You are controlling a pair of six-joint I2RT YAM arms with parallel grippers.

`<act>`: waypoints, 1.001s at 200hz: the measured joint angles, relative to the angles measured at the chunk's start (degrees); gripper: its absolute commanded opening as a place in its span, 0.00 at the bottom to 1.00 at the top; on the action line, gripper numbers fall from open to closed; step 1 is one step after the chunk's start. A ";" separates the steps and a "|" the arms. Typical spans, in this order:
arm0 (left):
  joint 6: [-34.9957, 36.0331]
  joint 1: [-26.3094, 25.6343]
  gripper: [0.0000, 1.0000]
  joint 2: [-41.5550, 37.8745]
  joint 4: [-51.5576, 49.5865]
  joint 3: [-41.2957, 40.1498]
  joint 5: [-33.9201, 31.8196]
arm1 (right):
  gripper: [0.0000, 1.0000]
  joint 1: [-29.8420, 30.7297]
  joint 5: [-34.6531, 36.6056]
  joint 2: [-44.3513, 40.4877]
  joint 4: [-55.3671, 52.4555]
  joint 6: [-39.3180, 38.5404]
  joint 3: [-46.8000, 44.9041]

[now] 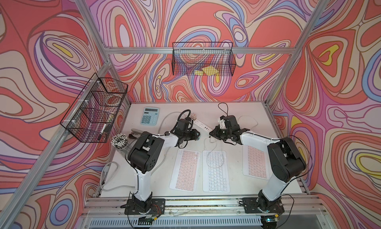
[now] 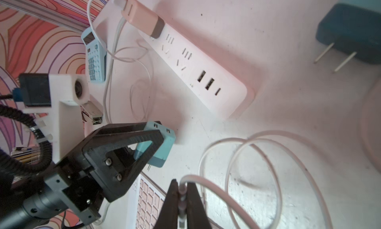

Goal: Unplug the wireless keyboard
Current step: Place the power cord at the center of the board.

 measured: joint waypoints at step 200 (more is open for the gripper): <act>1.11 0.04 0.56 4.09 -8.37 7.26 -3.82 | 0.00 1.22 2.78 4.87 -6.05 -6.14 0.00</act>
